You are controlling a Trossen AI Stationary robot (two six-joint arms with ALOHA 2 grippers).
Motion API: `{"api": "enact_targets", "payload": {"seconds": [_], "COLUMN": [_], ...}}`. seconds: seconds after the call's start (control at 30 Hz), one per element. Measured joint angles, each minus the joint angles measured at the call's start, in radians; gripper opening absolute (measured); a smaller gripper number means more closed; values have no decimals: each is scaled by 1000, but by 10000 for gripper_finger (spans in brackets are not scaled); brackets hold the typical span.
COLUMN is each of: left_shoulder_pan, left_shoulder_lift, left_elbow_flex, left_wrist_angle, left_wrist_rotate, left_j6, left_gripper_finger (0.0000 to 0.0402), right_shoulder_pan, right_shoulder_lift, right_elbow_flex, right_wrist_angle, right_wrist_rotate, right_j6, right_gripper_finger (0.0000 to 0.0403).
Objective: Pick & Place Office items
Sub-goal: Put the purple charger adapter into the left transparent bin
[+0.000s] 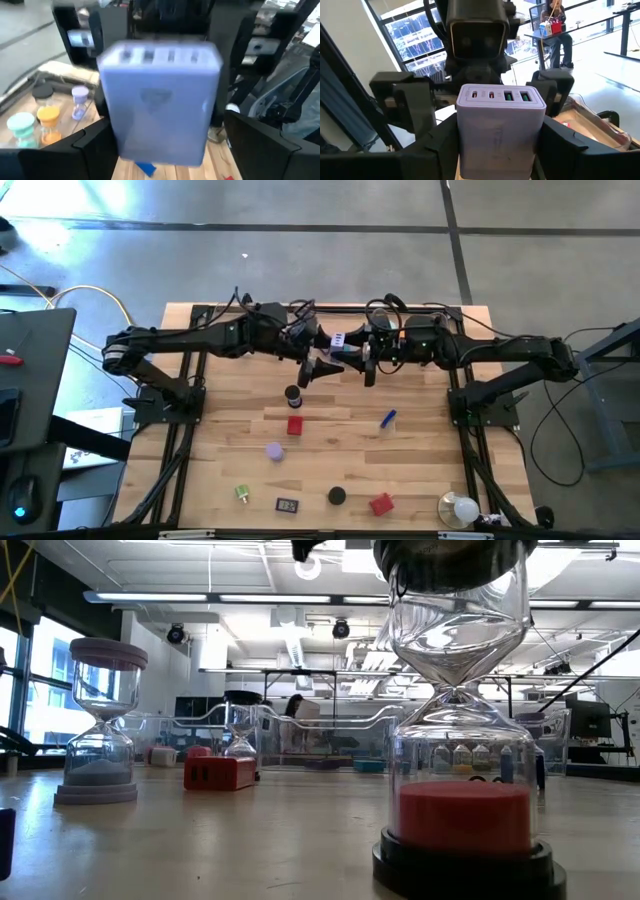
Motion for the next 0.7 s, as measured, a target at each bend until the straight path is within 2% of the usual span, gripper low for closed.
{"api": "enact_targets", "payload": {"seconds": [0.53, 0.7], "left_shoulder_pan": [15, 14], "left_shoulder_lift": [21, 22], "left_elbow_flex": [0, 0], "left_wrist_angle": [36, 36], "left_wrist_rotate": [3, 5], "left_j6": [-40, -40], "left_gripper_finger": [322, 294], "right_shoulder_pan": [0, 0], "right_shoulder_lift": [0, 0], "right_elbow_flex": [0, 0], "right_wrist_angle": [-3, -8], "right_wrist_rotate": [-6, -12], "right_j6": [-28, -32], "right_gripper_finger": [199, 199]}}
